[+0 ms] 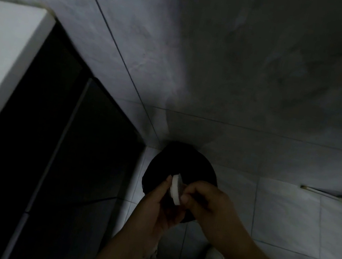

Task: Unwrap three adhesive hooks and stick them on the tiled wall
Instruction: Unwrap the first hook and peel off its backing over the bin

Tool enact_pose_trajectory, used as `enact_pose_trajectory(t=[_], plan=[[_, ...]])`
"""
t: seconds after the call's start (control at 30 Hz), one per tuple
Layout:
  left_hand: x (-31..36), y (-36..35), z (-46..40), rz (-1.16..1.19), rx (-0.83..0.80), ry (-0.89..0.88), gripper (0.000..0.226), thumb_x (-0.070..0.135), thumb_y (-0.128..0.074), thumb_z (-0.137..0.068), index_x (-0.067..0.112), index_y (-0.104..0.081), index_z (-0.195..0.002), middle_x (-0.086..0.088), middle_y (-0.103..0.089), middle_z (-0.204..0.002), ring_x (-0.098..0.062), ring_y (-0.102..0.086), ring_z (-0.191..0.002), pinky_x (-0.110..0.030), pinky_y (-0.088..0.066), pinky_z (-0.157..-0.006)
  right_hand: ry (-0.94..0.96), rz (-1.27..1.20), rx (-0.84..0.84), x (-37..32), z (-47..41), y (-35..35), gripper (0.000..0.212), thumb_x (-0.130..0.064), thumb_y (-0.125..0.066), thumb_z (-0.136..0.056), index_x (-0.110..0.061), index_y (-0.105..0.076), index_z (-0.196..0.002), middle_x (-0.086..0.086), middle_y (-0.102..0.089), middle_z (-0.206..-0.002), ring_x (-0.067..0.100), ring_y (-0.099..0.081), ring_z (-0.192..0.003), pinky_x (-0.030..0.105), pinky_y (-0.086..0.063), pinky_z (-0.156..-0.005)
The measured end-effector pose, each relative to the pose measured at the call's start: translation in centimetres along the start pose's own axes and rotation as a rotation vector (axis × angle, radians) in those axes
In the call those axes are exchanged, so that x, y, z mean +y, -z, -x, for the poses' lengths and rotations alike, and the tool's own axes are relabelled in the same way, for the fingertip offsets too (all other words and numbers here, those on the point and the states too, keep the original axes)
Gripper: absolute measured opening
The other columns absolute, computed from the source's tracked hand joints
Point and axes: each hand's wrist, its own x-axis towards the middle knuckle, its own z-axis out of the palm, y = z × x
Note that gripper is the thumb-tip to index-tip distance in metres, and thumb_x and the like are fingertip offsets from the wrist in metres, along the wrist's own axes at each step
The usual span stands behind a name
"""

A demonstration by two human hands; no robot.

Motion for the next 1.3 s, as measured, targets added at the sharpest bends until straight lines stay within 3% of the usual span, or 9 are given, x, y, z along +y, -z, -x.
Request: enact_pose_trajectory(t=[0.13, 0.3, 0.47, 0.6, 0.73, 0.97, 1.07, 1.2, 1.3], plan=[[-0.5, -0.5, -0.1, -0.091, 0.058, 0.016, 0.05, 0.043, -0.051, -0.089, 0.009, -0.059, -0.125, -0.02, -0.066, -0.122, -0.021, -0.068, -0.09, -0.024, -0.059, -0.057, 0.091, 0.27, -0.128, -0.3, 0.8, -0.2, 0.022, -0.022, -0.048, -0.095, -0.034, -0.045, -0.077, -0.02, -0.045, -0.077, -0.003, -0.046, -0.071, 0.009, -0.032, -0.065], [-1.0, -0.7, 0.0, -0.137, 0.003, -0.039, 0.045, 0.034, -0.044, -0.092, 0.005, -0.056, -0.124, -0.008, -0.073, -0.088, -0.008, -0.073, -0.064, -0.018, -0.055, -0.05, 0.063, 0.082, -0.059, -0.5, 1.4, -0.7, 0.03, -0.016, -0.05, -0.094, -0.035, -0.046, -0.07, -0.014, -0.052, -0.07, -0.001, -0.051, -0.064, 0.01, -0.037, -0.062], [-1.2, 0.1, 0.8, -0.359, 0.04, -0.202, 0.046, 0.048, -0.053, -0.084, 0.015, -0.07, -0.112, -0.006, -0.076, -0.105, -0.016, -0.071, -0.099, -0.023, -0.057, -0.078, 0.001, -0.099, -0.01, -0.2, 1.4, -0.6, 0.031, -0.013, -0.053, -0.092, -0.03, -0.052, -0.066, -0.018, -0.057, -0.062, -0.002, -0.053, -0.057, 0.009, -0.04, -0.054], [-1.2, -0.2, 1.7, -0.388, -0.02, -0.255, 0.022, 0.043, -0.06, -0.083, 0.035, -0.074, -0.098, 0.015, -0.076, -0.097, -0.001, -0.069, -0.095, -0.02, -0.054, -0.082, -0.024, -0.216, -0.026, -0.4, 1.4, -0.3, 0.032, -0.013, -0.051, -0.093, -0.03, -0.055, -0.067, -0.012, -0.06, -0.065, 0.001, -0.056, -0.062, 0.014, -0.045, -0.06], [-1.3, -0.9, 2.2, -0.33, -0.02, -0.28, 0.051, 0.044, -0.062, -0.072, 0.011, -0.07, -0.11, 0.001, -0.078, -0.093, -0.008, -0.073, -0.088, -0.016, -0.055, -0.068, -0.033, -0.296, -0.047, -0.5, 1.3, -0.1, 0.025, -0.013, -0.051, -0.093, -0.019, -0.058, -0.07, 0.003, -0.063, -0.07, 0.016, -0.06, -0.067, 0.032, -0.053, -0.065], [-0.8, -1.2, 2.7, -0.296, -0.057, -0.328, 0.045, 0.047, -0.061, -0.067, 0.015, -0.077, -0.095, -0.017, -0.075, -0.102, -0.023, -0.072, -0.095, -0.026, -0.058, -0.071, -0.045, -0.384, -0.029, -1.1, 1.1, -0.2, 0.029, -0.011, -0.051, -0.092, -0.022, -0.059, -0.065, -0.003, -0.064, -0.062, 0.008, -0.06, -0.061, 0.022, -0.051, -0.059], [-0.7, -1.2, 2.9, -0.282, -0.076, -0.34, 0.04, 0.042, -0.062, -0.068, 0.015, -0.077, -0.093, -0.013, -0.076, -0.091, -0.019, -0.073, -0.085, -0.024, -0.057, -0.065, -0.064, -0.357, -0.02, -1.2, 1.0, -0.1, 0.027, -0.01, -0.053, -0.091, -0.018, -0.06, -0.067, 0.002, -0.064, -0.063, 0.011, -0.061, -0.061, 0.026, -0.054, -0.059], [-1.0, -0.9, 2.7, -0.242, 0.017, -0.338, 0.029, 0.032, -0.057, -0.076, 0.014, -0.077, -0.088, -0.011, -0.077, -0.083, -0.016, -0.073, -0.075, -0.021, -0.055, -0.058, -0.132, -0.293, -0.003, -0.9, 1.1, -0.6, 0.036, -0.013, -0.055, -0.09, -0.03, -0.061, -0.059, -0.009, -0.062, -0.055, -0.001, -0.056, -0.05, 0.013, -0.044, -0.049], [-1.7, -1.0, 2.4, -0.218, 0.106, -0.318, 0.028, 0.022, -0.049, -0.091, 0.011, -0.075, -0.089, -0.018, -0.075, -0.093, -0.023, -0.072, -0.084, -0.029, -0.056, -0.069, -0.167, -0.257, 0.039, -0.8, 1.1, -1.2, 0.026, -0.013, -0.056, -0.087, -0.021, -0.062, -0.063, -0.003, -0.063, -0.059, 0.008, -0.06, -0.058, 0.027, -0.053, -0.057]])
